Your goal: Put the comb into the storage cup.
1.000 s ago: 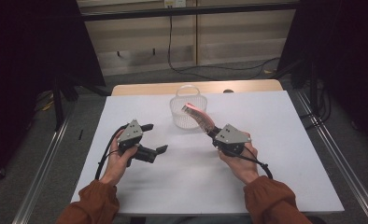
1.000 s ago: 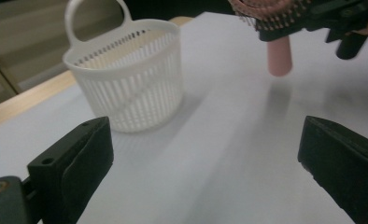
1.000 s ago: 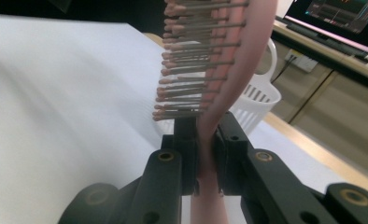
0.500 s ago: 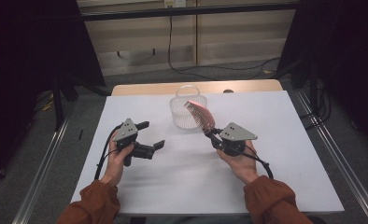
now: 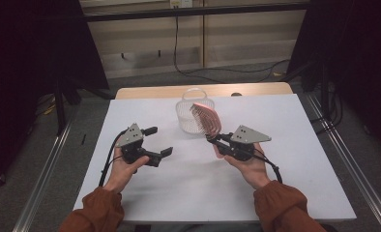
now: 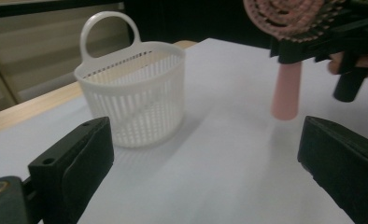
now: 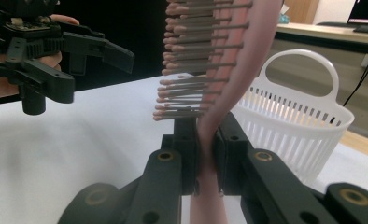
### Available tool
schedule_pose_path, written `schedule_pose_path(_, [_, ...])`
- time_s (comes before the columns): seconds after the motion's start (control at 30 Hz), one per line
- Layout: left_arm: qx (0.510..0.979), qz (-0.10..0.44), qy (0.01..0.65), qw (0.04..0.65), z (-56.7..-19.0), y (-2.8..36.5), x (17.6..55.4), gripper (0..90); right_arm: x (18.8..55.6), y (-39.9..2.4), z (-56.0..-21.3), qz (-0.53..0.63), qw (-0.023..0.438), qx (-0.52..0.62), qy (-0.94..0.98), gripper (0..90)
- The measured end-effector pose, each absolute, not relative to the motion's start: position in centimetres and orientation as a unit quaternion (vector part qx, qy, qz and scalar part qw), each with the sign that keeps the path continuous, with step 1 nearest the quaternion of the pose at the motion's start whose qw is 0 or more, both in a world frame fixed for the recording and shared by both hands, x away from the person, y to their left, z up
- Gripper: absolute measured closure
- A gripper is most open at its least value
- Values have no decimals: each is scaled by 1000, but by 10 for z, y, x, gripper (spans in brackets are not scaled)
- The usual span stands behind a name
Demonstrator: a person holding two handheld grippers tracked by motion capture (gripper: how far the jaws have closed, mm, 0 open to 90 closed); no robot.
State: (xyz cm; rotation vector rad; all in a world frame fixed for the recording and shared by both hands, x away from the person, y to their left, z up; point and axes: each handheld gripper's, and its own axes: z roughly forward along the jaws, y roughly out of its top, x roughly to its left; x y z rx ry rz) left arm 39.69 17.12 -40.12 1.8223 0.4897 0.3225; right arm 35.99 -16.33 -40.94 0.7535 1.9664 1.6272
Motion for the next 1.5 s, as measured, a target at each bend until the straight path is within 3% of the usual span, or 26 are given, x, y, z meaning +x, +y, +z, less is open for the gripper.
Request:
schedule_pose_path(0.6, [766, 125, 202, 597, -384, 164, 386, 25, 356, -163, -406, 618, 199, 263, 714, 815])
schedule_pose_path(1.5, [762, 86, 130, 628, -346, 129, 384, 61, 351, -161, -407, 637, 137, 214, 728, 815])
